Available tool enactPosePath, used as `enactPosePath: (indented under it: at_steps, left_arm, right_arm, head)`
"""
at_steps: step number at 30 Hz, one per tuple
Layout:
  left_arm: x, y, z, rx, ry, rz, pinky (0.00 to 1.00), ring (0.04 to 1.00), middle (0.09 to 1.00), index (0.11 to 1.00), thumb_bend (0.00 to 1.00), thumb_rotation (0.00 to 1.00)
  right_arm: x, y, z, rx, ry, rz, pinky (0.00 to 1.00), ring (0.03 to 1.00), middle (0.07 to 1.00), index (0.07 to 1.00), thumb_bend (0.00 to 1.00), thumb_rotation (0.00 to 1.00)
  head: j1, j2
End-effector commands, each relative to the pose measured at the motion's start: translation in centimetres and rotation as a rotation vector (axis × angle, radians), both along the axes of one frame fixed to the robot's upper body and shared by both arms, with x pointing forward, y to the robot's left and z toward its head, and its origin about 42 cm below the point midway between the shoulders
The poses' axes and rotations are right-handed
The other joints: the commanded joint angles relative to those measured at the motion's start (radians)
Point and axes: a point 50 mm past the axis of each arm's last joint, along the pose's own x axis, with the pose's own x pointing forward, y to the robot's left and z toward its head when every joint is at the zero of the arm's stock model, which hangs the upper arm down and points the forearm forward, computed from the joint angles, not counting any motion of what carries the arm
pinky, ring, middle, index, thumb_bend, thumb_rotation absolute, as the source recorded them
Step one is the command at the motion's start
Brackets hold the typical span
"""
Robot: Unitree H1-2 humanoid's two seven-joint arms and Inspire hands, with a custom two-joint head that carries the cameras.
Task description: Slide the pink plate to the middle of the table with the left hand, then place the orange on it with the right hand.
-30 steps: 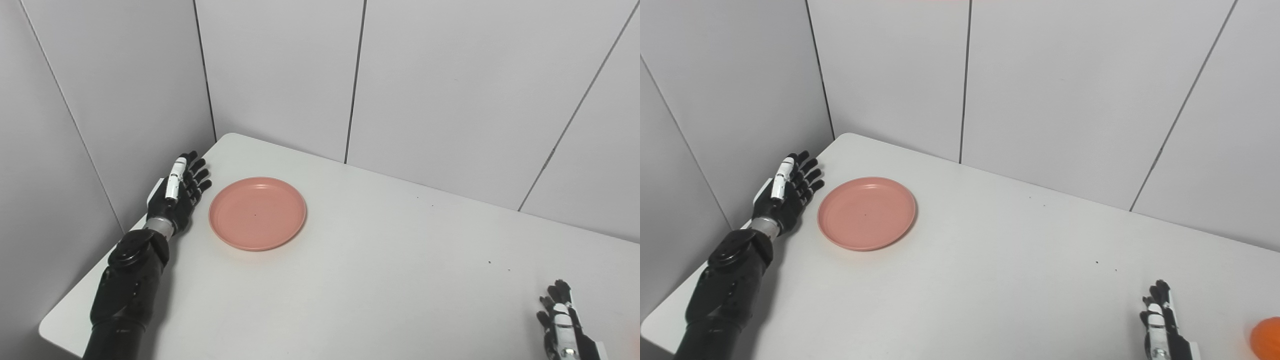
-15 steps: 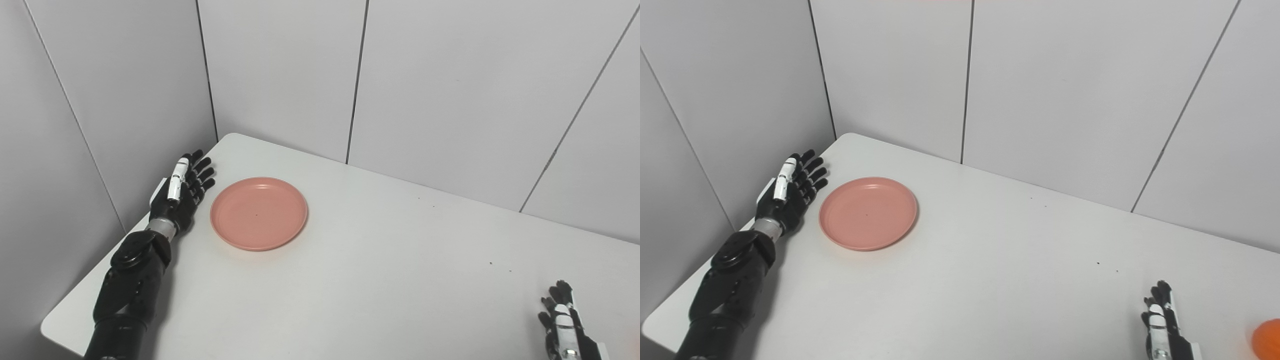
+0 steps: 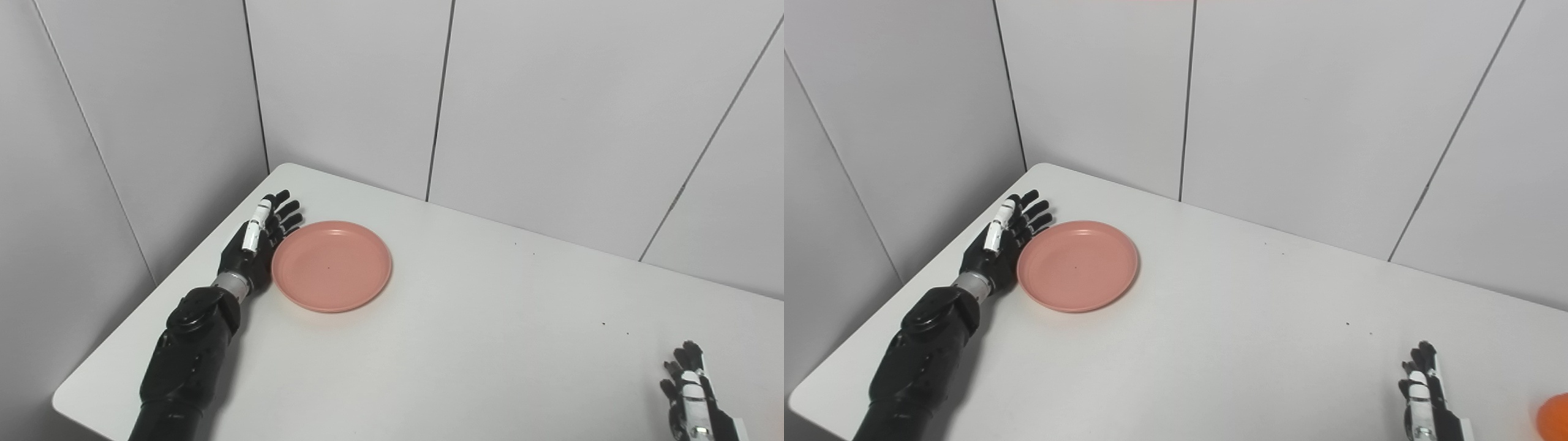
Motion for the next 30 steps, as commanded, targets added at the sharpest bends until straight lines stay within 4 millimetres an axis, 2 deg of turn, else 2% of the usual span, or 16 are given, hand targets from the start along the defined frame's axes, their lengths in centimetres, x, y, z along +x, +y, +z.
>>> enactPosePath:
  at_steps: [1,15,20,26,30]
  left_arm:
    - [0.5,-0.9,0.7,-0.008,0.003,-0.045,0.93,0.934,0.936,0.925,0.32,1.0]
    - [1.1,-3.7,1.0,-0.012,0.01,-0.13,0.93,0.935,0.933,0.921,0.33,1.0]
    - [1.7,-5.6,0.8,-0.017,0.026,-0.166,0.92,0.927,0.926,0.909,0.32,1.0]
    - [2.0,-6.7,0.8,-0.031,0.029,-0.185,0.91,0.91,0.91,0.899,0.32,1.0]
    - [2.7,-8.8,0.7,-0.021,0.053,-0.222,0.9,0.91,0.913,0.896,0.32,1.0]
  right_arm:
    - [0.4,0.1,1.6,0.005,-0.066,0.004,1.0,1.0,1.0,1.0,0.02,1.0]
    - [0.4,0.4,1.8,-0.01,-0.054,-0.015,1.0,1.0,1.0,1.0,0.04,1.0]
    - [0.5,0.4,1.5,-0.009,-0.06,-0.011,1.0,1.0,1.0,1.0,0.05,1.0]
    - [0.6,0.4,1.3,-0.005,-0.057,-0.011,1.0,1.0,1.0,1.0,0.05,1.0]
    - [0.7,0.5,1.1,0.005,-0.061,-0.007,1.0,1.0,1.0,1.0,0.07,1.0]
  head:
    - [-0.002,0.005]
    - [-0.016,0.02]
    - [-0.036,0.034]
    - [-0.048,0.042]
    - [-0.064,0.051]
